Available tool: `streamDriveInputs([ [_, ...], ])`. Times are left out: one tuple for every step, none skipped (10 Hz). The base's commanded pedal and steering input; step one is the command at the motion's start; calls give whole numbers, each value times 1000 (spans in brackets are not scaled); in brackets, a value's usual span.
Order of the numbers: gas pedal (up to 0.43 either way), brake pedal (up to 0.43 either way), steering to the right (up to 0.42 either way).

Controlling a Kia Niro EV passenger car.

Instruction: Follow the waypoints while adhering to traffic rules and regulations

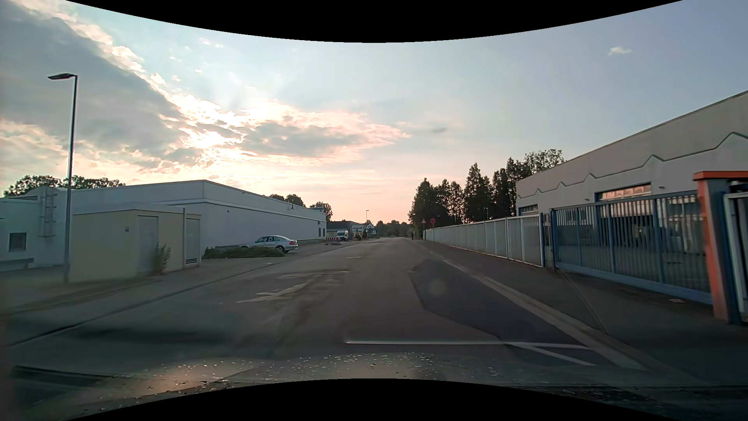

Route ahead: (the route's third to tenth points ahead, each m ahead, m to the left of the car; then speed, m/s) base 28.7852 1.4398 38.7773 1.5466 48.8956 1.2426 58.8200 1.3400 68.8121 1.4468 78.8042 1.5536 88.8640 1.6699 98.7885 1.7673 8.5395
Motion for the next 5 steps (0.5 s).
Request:
streamDriveInputs([
  [28, 0, -4],
  [28, 0, -3],
  [28, 0, -3],
  [28, 0, -3],
  [28, 0, -3],
])
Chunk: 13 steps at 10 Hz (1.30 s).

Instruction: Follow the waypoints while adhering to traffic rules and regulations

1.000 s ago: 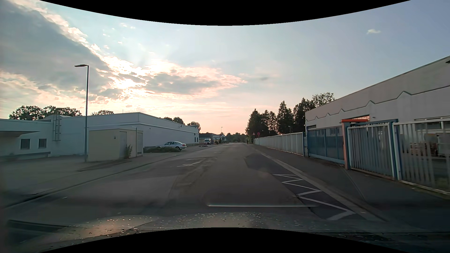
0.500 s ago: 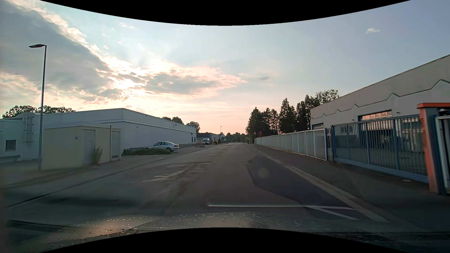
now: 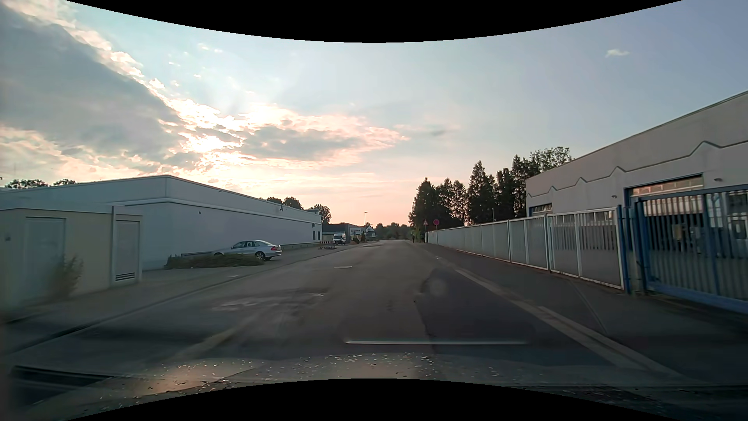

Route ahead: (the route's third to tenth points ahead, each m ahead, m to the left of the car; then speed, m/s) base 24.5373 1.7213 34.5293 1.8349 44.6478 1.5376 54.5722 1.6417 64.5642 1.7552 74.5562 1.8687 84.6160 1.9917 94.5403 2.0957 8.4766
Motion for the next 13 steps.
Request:
streamDriveInputs([
  [28, 0, -3],
  [28, 0, -4],
  [28, 0, -3],
  [28, 0, -3],
  [28, 0, -3],
  [28, 0, -4],
  [28, 0, -3],
  [28, 0, -3],
  [28, 0, -3],
  [28, 0, -3],
  [28, 0, -3],
  [28, 0, -3],
  [28, 0, -3],
])
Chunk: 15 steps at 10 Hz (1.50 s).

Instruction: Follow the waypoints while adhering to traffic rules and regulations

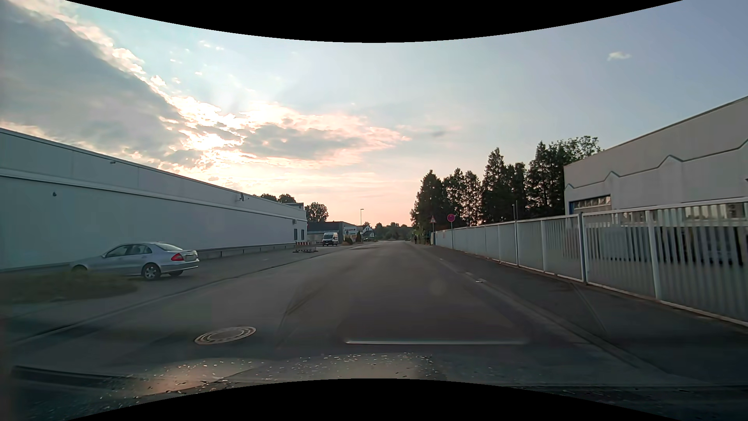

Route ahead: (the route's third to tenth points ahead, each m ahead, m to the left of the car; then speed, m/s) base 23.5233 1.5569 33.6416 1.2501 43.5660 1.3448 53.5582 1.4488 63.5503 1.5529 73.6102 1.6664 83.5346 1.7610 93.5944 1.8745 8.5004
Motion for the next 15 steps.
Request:
streamDriveInputs([
  [28, 0, -3],
  [28, 0, -4],
  [28, 0, -4],
  [28, 0, -3],
  [28, 0, -3],
  [28, 0, -3],
  [28, 0, -3],
  [28, 0, -3],
  [28, 0, -3],
  [28, 0, -3],
  [28, 0, -2],
  [28, 0, -3],
  [28, 0, -3],
  [28, 0, -3],
  [28, 0, -3],
])
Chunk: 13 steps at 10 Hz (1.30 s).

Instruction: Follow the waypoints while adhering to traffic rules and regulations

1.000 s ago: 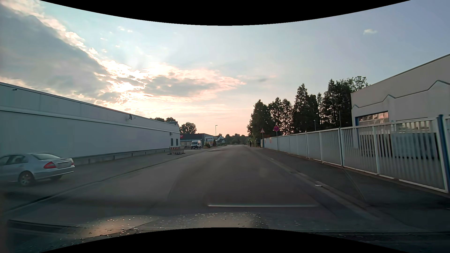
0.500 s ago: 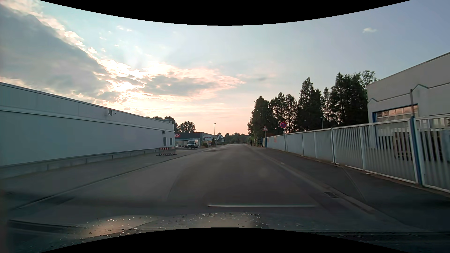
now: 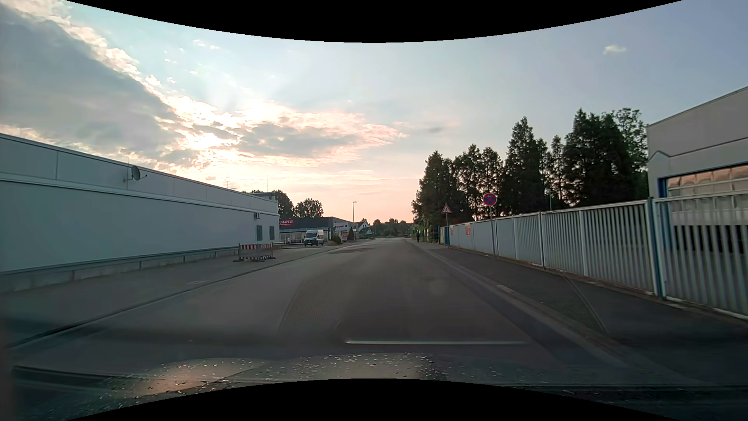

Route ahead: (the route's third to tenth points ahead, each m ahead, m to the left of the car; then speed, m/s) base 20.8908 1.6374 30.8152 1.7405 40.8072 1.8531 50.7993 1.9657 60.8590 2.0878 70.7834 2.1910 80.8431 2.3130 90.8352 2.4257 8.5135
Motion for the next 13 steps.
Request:
streamDriveInputs([
  [28, 0, -3],
  [28, 0, -3],
  [28, 0, -4],
  [28, 0, -5],
  [28, 0, -6],
  [28, 0, -6],
  [28, 0, -6],
  [28, 0, -7],
  [28, 0, -7],
  [28, 0, -7],
  [28, 0, -7],
  [28, 0, -6],
  [28, 0, -7],
])
